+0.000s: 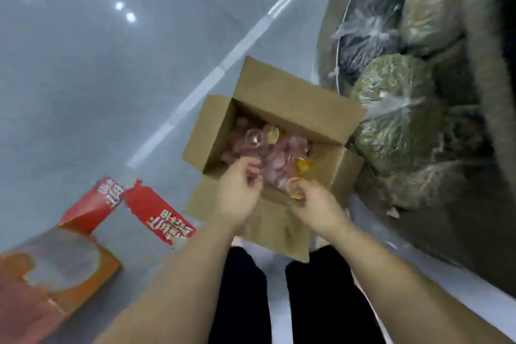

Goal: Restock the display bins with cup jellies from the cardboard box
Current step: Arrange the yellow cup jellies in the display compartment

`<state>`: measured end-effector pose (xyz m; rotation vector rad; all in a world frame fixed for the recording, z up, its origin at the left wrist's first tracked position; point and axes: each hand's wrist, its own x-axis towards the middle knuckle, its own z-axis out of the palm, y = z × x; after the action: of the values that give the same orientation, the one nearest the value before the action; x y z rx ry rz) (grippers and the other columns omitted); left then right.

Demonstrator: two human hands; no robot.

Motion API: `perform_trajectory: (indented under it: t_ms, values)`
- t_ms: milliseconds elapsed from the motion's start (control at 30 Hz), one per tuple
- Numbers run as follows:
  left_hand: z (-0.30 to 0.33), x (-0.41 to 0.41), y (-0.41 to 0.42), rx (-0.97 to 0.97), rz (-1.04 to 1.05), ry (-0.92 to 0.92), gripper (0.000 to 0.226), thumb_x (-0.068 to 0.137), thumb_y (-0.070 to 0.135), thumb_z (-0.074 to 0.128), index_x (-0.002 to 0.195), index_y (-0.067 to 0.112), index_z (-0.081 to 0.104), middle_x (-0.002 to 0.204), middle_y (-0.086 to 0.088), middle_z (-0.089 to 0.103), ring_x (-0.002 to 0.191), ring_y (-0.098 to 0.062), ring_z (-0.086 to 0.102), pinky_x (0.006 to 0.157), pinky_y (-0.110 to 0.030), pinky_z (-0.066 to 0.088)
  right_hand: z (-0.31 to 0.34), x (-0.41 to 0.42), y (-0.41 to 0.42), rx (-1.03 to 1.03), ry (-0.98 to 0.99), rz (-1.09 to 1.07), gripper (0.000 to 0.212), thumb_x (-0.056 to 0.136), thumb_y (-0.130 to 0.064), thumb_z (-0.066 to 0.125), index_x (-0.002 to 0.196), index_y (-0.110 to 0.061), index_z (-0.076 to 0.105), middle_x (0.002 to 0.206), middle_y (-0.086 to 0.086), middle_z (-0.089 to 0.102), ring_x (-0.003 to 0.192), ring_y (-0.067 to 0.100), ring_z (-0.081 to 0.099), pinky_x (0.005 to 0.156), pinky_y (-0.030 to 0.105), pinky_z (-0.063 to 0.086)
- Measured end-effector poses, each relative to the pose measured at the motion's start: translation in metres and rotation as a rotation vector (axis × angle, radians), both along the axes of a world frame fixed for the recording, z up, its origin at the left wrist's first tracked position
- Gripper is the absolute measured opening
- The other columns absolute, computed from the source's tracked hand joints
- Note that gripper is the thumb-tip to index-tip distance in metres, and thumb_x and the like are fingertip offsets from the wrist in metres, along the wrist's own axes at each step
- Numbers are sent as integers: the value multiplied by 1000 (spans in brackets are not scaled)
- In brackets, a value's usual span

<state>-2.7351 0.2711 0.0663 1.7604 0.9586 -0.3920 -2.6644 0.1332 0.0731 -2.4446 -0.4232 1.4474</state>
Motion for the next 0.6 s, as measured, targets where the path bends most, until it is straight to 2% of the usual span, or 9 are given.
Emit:
perform_trajectory:
  t_ms: [100, 167, 267, 333, 400, 467, 533, 600]
  values:
    - [-80, 26, 2, 59, -56, 29, 30, 83, 8, 61, 113, 8, 57, 107, -10, 64, 103, -24, 59, 94, -32, 43, -85, 13, 0, -222, -39, 279, 36, 89, -22, 52, 123, -13, 50, 126, 16, 51, 115, 33, 52, 92, 35, 44]
    - [-125, 45, 3, 177, -173, 44, 37, 82, 14, 61, 118, 6, 54, 117, -14, 59, 112, -29, 53, 99, -36, 39, -123, 19, 3, -335, -41, 419, 41, 93, -25, 45, 133, -18, 42, 133, 13, 47, 120, 33, 49, 95, 37, 43]
    - [-180, 71, 2, 337, -342, 86, 58, 80, 27, 64, 130, 6, 43, 129, -17, 49, 121, -34, 41, 102, -37, 31, -161, 19, 9, -397, 38, 593, 56, 93, -15, 42, 145, -19, 22, 141, 10, 42, 127, 32, 44, 98, 39, 40]
    - [-208, 84, -7, 351, -371, 159, 74, 77, 39, 68, 135, 7, 35, 138, -15, 40, 128, -33, 33, 105, -38, 27, -172, 19, 8, -388, 83, 682, 57, 91, -10, 45, 143, -16, 23, 143, 13, 37, 129, 34, 40, 99, 42, 39]
    - [-226, 93, -18, 368, -278, 228, 81, 76, 43, 68, 137, 6, 29, 142, -14, 32, 133, -32, 26, 107, -39, 24, -175, 24, 7, -349, 77, 720, 54, 90, -8, 50, 139, -13, 28, 139, 17, 37, 126, 35, 41, 97, 42, 40]
    - [-235, 100, -26, 458, -165, 230, 67, 83, 38, 61, 133, 6, 31, 140, -13, 35, 133, -30, 27, 107, -40, 23, -171, 30, 5, -307, 49, 701, 56, 86, -10, 56, 136, -11, 30, 133, 17, 41, 121, 35, 45, 92, 40, 43]
    - [-236, 101, -24, 518, -105, 189, 53, 86, 34, 57, 126, 6, 37, 133, -15, 43, 128, -31, 33, 104, -40, 26, -163, 32, 4, -244, -1, 618, 59, 81, -15, 63, 132, -12, 32, 128, 16, 43, 116, 36, 49, 87, 39, 45]
    - [-222, 94, -14, 452, -53, 131, 59, 80, 33, 64, 124, 3, 40, 129, -18, 46, 124, -33, 37, 101, -38, 27, -149, 34, 3, -147, -89, 464, 57, 77, -22, 67, 126, -13, 38, 123, 14, 45, 110, 36, 53, 85, 37, 45]
